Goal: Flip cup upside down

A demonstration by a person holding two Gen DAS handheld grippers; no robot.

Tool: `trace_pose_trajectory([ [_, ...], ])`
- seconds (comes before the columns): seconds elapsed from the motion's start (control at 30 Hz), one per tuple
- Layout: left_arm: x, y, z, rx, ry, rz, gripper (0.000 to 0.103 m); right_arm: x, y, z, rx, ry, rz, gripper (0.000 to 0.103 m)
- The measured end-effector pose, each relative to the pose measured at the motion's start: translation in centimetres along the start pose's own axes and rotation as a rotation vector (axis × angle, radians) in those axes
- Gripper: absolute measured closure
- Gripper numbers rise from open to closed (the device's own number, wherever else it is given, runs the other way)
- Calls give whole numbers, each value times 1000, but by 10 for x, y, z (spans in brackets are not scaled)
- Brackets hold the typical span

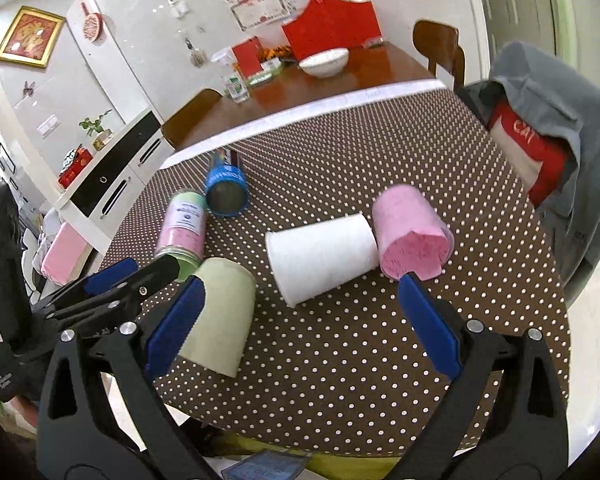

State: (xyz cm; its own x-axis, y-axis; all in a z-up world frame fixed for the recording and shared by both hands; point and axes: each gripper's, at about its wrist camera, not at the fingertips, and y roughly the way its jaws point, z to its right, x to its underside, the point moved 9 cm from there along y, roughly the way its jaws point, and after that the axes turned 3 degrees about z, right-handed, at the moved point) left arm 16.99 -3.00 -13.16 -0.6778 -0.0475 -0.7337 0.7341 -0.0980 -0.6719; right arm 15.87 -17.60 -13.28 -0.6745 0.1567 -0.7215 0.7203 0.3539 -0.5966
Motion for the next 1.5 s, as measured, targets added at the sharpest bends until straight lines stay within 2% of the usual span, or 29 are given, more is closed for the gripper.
trace_pose_trajectory([
  [0.37,-13,-39,-8,18,8,92,26,-10,-23,-38,-18,-93,64,8],
  [0.77,-24,-60,-48,9,-8,151,26,-9,-17,-77,-22,-164,67,8],
  [1.07,-13,-47,-82,-3,-30,107,26,3,16,-97,-33,-161,-3,8],
  [1.5,6,-3,-118,-11,-68,5,26,24,73,-106,0,-153,-147,8],
])
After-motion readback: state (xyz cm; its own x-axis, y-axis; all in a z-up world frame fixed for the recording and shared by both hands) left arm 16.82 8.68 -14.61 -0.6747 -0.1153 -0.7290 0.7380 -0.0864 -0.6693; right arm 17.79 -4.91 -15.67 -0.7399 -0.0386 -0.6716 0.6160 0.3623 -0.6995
